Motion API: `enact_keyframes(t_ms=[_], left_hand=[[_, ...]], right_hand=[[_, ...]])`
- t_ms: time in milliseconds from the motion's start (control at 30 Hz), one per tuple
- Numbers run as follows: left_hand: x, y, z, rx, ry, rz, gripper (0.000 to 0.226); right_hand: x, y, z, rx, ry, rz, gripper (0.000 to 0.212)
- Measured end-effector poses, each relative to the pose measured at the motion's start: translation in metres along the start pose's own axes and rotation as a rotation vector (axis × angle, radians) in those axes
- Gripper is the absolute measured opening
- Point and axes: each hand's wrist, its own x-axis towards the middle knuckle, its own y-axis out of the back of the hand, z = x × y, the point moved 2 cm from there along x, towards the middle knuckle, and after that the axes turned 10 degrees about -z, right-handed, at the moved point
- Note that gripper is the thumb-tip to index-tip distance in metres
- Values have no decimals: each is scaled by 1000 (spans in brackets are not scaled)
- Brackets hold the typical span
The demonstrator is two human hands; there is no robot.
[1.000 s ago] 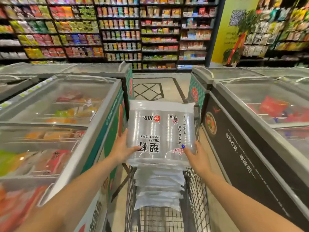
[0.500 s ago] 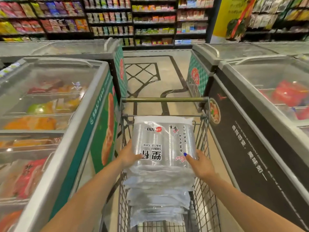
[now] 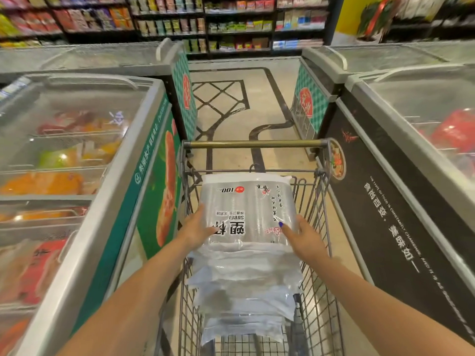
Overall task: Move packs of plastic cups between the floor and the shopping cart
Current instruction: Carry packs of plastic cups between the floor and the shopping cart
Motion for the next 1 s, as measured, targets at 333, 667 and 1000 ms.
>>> enact_keyframes(t_ms=[333,667,1000], left_hand=[[-71,4,12,431,-141,203,77],[-213,8,25,533,-240,387,76],[-375,-3,-28,540,-151,523,80]], right_hand=[[-51,16,-24,-296,239,225,77],[-170,6,-65,-576,435,245,87],[-301,-33,-84,-662,605,218,84]])
